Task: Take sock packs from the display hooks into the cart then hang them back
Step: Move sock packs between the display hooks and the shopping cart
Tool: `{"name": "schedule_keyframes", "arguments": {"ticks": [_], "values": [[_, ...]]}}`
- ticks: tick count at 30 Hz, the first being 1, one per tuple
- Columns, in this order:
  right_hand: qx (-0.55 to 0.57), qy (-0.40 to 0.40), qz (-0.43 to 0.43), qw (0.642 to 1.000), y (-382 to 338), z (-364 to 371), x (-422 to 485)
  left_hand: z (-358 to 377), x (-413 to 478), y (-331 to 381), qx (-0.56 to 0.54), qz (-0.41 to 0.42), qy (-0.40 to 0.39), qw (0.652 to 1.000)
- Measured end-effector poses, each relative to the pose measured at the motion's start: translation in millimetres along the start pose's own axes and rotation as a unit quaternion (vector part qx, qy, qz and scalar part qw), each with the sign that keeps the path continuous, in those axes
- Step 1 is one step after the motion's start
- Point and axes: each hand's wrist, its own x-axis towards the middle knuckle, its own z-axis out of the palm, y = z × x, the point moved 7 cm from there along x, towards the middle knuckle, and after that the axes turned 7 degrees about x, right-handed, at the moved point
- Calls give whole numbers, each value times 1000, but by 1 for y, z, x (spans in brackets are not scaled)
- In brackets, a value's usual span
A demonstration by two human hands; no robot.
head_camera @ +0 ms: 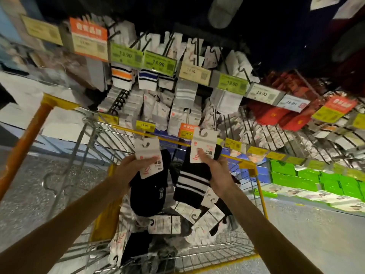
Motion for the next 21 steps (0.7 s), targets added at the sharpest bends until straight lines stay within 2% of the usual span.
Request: {"name": "schedule_keyframes", "arguments": {"ticks": [5,13,21], "values": [[-2,13,-5,1000,10,9,10,16,23,4,7,-2,-9,1000],[-2,3,-26,1000,10,43,23,20,31,39,68,69,-73,993],[55,31,-50,997,-3,35,44,39,42,72,115,98,-93,984]]}}
